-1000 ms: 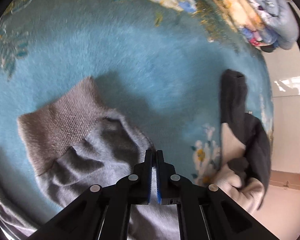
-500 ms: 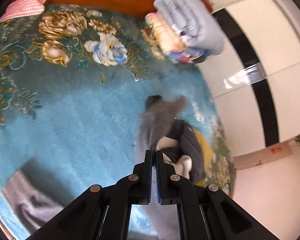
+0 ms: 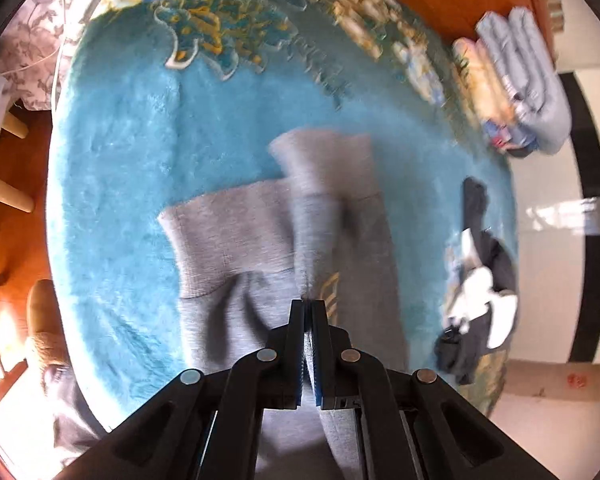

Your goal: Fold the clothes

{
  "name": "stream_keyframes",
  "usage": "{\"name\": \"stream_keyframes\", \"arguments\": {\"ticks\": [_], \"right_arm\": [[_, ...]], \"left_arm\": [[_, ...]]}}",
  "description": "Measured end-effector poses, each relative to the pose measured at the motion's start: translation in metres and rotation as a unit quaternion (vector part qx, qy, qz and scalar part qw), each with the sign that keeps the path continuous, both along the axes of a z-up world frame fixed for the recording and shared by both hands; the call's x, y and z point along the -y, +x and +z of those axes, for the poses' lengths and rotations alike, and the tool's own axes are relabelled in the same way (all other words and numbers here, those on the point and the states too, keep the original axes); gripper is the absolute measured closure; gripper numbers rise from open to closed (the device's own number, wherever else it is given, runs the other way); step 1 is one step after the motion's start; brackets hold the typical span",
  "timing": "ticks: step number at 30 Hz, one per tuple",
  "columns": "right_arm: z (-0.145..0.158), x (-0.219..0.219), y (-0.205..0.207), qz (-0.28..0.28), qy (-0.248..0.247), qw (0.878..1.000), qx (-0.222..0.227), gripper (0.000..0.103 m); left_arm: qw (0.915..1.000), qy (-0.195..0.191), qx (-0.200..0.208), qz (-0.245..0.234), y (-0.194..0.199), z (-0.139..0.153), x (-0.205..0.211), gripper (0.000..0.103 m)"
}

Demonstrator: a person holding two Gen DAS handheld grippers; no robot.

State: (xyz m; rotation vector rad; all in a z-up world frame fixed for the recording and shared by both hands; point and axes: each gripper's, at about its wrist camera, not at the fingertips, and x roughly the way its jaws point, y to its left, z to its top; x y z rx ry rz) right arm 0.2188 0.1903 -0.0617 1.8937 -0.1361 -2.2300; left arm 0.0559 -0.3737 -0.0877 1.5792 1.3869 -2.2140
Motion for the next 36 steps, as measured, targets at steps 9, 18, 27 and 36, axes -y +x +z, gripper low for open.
{"name": "stream_keyframes", "arguments": {"ticks": [9, 18, 27, 36], "right_arm": [[0.016, -0.010, 0.013, -0.005, -0.003, 1.000, -0.010, 0.102], [-0.034, -0.001, 0.020, -0.005, -0.019, 0.998, 0.053, 0.101], [-0.007, -0.033, 0.036, -0.074, -0.043, 0.996, 0.020, 0.098], [-0.013, -0.141, 0.082, -0.334, -0.169, 0.927, 0.016, 0.066]], "left_arm": [[0.9980, -0.020, -0.056, 0.020, 0.044, 0.023, -0.006, 0.099], [0.9960, 0.039, 0.041, 0.069, 0.057, -0.033, 0.013, 0.099], [0.9920, 0.034, 0.063, 0.104, 0.067, -0.047, 0.013, 0.098], [0.9819, 0.057, 0.065, 0.168, 0.077, -0.051, -0.001, 0.098]]}}
